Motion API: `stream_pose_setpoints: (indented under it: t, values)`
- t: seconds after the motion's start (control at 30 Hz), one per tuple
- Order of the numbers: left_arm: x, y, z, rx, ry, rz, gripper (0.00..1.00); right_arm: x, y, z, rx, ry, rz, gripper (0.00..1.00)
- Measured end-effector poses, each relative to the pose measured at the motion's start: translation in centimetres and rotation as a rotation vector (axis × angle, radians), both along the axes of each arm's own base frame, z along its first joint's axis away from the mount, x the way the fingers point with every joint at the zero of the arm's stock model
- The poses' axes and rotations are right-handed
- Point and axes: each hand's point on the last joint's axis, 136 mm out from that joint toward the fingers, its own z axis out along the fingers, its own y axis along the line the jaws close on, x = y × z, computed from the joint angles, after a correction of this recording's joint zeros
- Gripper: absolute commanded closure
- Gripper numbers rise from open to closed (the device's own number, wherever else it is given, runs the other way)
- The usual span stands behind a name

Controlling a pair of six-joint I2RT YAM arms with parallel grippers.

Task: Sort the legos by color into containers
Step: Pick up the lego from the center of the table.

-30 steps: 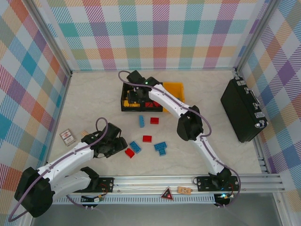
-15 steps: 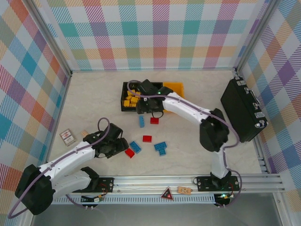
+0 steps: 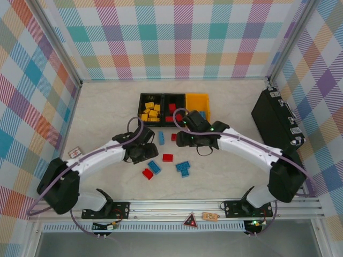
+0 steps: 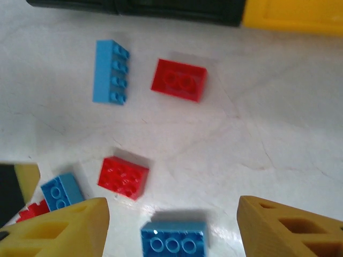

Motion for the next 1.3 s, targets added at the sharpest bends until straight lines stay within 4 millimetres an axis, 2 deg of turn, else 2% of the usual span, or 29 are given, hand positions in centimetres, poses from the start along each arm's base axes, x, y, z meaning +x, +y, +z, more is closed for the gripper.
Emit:
stream_pose_setpoints:
  t: [0.2,0.37,0.53,0.63,1.03,1.3]
  values:
    - [3.9,-2.3,-0.8,0.050,-0.015,-0.030,0.35,-2.3,-2.9,-1.8,-0.006,0.029,-0.059,0.34]
    - [6.4,-3.4,-2.4,0.107,-0.007,-0.045,0.42,-3.8,-4.7,-2.7,-0.009,0.046,-0.104,0.33]
    - [8.4,-4.3,-3.3,0.146,-0.016,-0.062,0.68,-4.5,-5.7,-2.9,-0.002,0.052,-0.131,0.33]
    - [9.3,-4.9,-3.0,0.148,-0.035,-0.077,0.77,-4.8,-6.1,-3.3,-0.003,0.059,-0.144,0.33]
    - [8.9,-4.9,-2.5,0.150,-0.028,-0.105,0.84,-4.8,-6.4,-3.8,-0.013,0.070,-0.160,0.33]
    - [8.3,-5.1,0.2,0.115,-0.054,-0.126,0.85,-4.7,-6.4,-4.0,-0.017,0.073,-0.161,0.33]
